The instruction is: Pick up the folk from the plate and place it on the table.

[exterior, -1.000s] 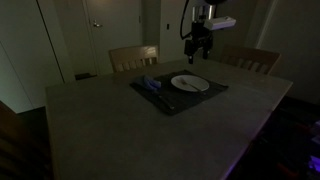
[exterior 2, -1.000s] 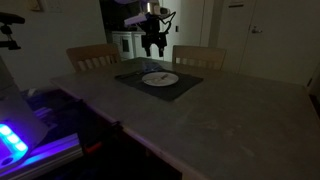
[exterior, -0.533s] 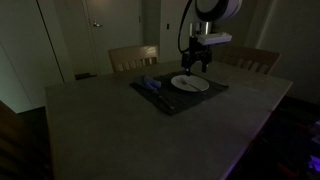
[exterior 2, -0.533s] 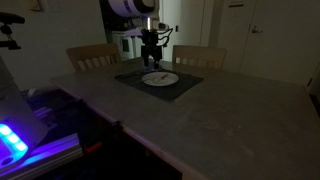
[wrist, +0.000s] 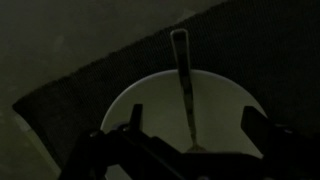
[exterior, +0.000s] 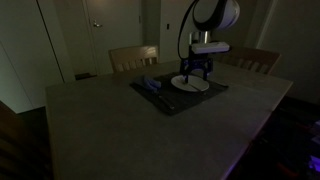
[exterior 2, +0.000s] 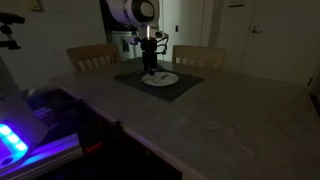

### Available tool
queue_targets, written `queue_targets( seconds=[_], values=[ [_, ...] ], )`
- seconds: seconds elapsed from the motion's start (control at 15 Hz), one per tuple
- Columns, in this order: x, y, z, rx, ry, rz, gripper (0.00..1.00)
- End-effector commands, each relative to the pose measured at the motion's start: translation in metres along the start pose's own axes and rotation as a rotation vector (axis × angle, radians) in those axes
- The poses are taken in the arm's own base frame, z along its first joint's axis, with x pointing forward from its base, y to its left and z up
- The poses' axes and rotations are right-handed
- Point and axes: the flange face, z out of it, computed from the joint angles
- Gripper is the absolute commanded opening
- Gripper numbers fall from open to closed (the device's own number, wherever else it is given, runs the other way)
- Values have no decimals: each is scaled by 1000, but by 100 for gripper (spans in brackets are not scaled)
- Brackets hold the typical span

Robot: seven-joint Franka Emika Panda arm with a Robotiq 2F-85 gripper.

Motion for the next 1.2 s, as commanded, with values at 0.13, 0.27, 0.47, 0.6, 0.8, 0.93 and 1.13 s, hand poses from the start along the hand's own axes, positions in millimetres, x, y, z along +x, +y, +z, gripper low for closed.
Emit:
queue_targets(
  seconds=[0.13, 0.27, 0.47, 0.6, 0.8, 0.93, 1.13],
  values=[
    [-1, 2, 27, 5, -34, 76, 100],
    [-3, 3, 34, 7, -50, 89, 100],
    [-3, 4, 41, 14, -66, 107, 78],
    [-2, 3, 39, 21, -64, 115, 62],
    [-1, 4, 37, 28, -60, 120, 40],
    [-1, 5, 36, 30, -58, 120, 26],
    [0, 7, 32, 35, -50, 107, 5]
  ],
)
